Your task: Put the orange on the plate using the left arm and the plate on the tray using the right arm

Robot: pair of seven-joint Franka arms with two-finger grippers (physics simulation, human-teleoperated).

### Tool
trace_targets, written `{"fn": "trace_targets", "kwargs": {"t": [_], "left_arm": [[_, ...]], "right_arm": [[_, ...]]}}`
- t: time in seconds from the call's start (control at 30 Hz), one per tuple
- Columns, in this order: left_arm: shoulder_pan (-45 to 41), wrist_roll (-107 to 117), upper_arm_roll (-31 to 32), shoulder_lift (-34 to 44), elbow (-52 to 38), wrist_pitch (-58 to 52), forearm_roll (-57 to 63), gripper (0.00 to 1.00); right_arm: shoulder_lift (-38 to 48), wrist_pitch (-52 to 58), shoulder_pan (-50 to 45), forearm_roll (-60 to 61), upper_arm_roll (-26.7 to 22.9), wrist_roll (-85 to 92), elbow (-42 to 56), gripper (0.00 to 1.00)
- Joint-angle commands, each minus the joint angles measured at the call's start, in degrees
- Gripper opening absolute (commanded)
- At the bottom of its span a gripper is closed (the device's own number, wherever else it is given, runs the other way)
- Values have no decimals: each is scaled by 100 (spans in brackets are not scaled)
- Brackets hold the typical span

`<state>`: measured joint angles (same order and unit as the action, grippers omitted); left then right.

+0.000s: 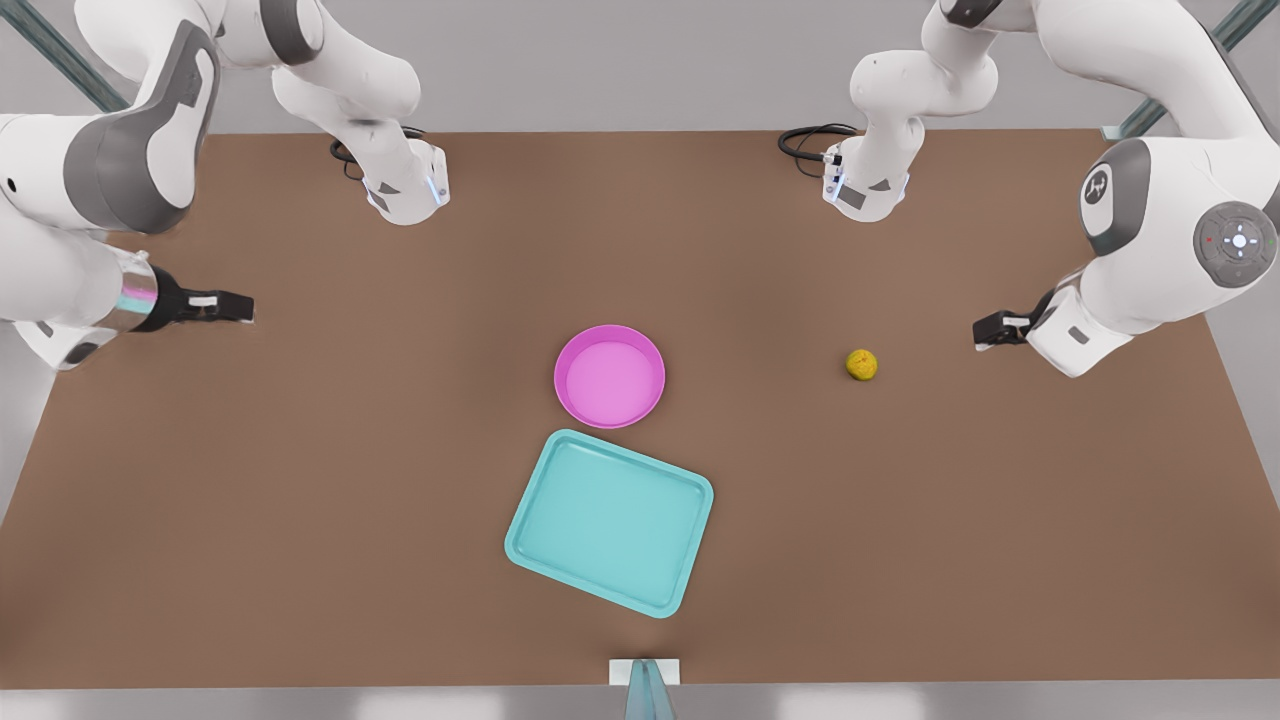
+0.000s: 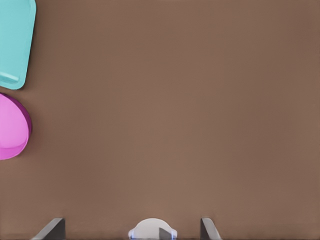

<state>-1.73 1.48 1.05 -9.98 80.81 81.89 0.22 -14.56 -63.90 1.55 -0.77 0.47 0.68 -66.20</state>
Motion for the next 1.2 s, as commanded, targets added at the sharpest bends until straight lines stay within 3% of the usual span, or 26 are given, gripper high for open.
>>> {"fn": "trace_targets", "kwargs": {"t": [0.0, 0.03, 0.1, 0.13, 0.23, 0.3, 1.17], "left_arm": [[-3, 309, 1, -22, 14, 82, -13, 100], [-3, 265, 1, -66, 75, 73, -4, 100], [-64, 291, 1, -303, 1216, 625, -39, 100], [-494, 326, -8, -312, 2254, 1855, -92, 100], [-653, 353, -35, -391, 3889, 3878, -92, 100], [-671, 353, -35, -461, 4470, 4643, -92, 100], [-864, 370, -131, -1191, 4980, 5144, -39, 100]], "right_arm": [[95, -914, 11, -81, -3, 38, -306, 100], [85, -940, -50, -108, -12, 47, -315, 100], [76, -949, -76, -117, -3, 29, -324, 100], [76, -949, -76, -117, -3, 38, -324, 100], [-12, -940, -76, -108, -3, -6, -324, 100], [-47, -887, -59, -99, -3, -15, -350, 100], [-275, -764, -85, -29, 6, -24, -376, 100]]}}
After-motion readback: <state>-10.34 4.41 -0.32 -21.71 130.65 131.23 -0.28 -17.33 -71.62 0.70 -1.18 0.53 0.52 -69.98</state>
